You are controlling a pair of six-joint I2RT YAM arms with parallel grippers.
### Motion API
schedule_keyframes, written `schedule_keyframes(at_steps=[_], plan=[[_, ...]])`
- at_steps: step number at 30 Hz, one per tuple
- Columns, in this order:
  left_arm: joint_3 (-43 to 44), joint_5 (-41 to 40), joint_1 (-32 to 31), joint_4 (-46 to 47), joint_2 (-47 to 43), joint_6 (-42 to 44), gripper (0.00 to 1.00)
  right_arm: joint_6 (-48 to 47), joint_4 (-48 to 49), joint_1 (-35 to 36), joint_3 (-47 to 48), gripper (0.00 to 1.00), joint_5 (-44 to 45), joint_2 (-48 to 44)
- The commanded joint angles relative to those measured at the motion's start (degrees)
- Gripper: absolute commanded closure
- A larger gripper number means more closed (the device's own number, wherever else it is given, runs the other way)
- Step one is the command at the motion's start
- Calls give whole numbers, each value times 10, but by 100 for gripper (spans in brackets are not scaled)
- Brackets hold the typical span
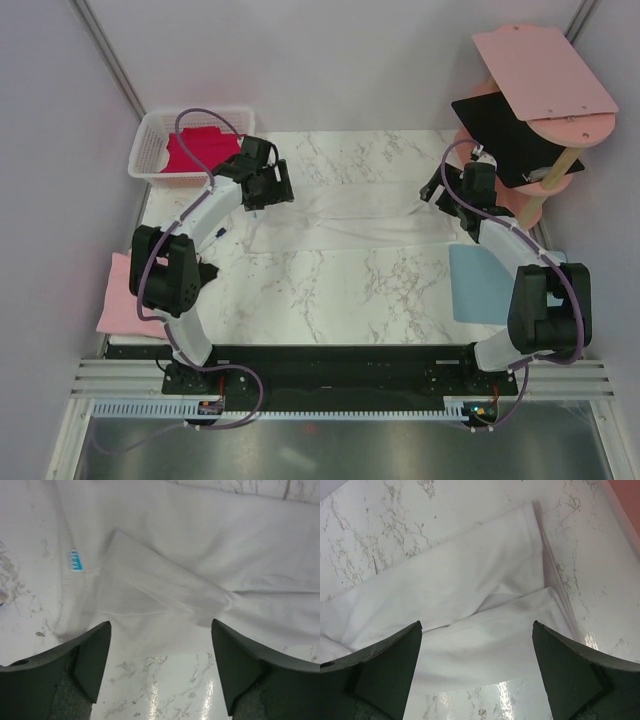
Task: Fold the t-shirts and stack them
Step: Fold the other side of the tshirt into a rectangle
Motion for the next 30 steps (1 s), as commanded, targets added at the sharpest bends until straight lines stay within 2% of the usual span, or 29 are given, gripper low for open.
schedule_keyframes(at_steps=[1, 2, 4, 9, 16, 22, 25, 26, 27, 28, 30], plan=[[-50, 63, -36, 67, -33, 2, 21, -10, 11, 3, -14, 2, 5, -21], [-60, 63, -47, 71, -27, -1, 27, -11, 11, 3, -14, 2, 4, -20], [-68, 68, -53, 81, -17, -11, 30, -11, 11, 2, -15, 2, 2, -21], [-81, 94, -63, 102, 8, -28, 25, -11, 10, 3, -20, 2, 0, -31], [-67, 94, -71, 130, 44, -36, 27, -8, 11, 3, -24, 2, -12, -33], [-18, 97, -84, 131, 99, -37, 38, -8, 10, 2, -29, 2, -14, -39], [-3, 89, -90, 132, 112, -39, 62, -10, 10, 3, -29, 2, -17, -44], [0, 84, -90, 131, 112, -39, 84, -10, 10, 3, -29, 2, -18, -44], [3, 79, -90, 132, 110, -41, 94, -12, 10, 3, -30, 2, -19, -46], [9, 68, -90, 132, 108, -39, 98, -11, 10, 3, -30, 2, -20, -46], [14, 54, -90, 129, 97, -35, 98, -14, 11, 2, -31, 2, -23, -44]])
